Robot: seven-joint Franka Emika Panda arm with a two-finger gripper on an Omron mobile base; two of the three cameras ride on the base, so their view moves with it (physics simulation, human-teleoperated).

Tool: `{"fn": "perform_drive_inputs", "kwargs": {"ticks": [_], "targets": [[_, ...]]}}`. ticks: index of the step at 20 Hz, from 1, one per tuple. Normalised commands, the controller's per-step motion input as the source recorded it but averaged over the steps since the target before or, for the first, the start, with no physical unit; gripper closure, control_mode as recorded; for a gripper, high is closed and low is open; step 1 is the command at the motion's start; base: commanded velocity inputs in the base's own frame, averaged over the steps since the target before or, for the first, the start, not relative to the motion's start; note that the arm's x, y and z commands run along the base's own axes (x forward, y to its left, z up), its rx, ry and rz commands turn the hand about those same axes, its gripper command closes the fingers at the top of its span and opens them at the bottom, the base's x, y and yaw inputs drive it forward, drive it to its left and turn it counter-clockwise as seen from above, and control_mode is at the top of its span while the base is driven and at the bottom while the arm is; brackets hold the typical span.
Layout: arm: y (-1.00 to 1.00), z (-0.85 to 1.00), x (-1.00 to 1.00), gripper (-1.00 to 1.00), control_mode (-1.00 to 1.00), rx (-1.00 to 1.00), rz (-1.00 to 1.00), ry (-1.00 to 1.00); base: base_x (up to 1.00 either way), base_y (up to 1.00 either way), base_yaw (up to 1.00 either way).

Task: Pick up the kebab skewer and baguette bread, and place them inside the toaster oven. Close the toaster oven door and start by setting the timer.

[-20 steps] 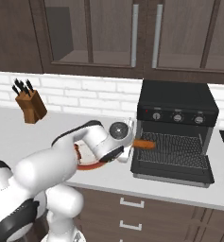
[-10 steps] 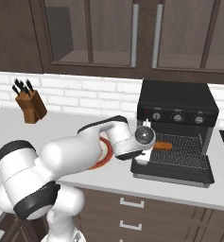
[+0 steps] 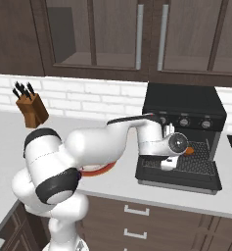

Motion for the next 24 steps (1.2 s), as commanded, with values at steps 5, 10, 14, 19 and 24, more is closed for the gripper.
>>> {"fn": "perform_drive_inputs", "kwargs": {"ticks": [5, 10, 14, 19, 24], "targets": [[-0.29, 0.0, 0.25, 1.0, -1.0, 0.03, 0.0, -0.05, 0.0, 0.0, 0.0], [-0.17, 0.0, 0.22, 1.0, -1.0, 0.0, 0.0, -0.01, 0.0, 0.0, 0.0], [-0.09, -0.05, 0.16, 1.0, -1.0, 0.0, 0.0, -0.02, 0.0, 0.0, 0.0], [0.0, -0.1, 0.09, 1.0, -1.0, 0.0, 0.01, -0.03, 0.0, 0.0, 0.0], [0.0, 0.0, 0.13, 1.0, -1.0, 0.0, 0.0, -0.04, 0.0, 0.0, 0.0]]}}
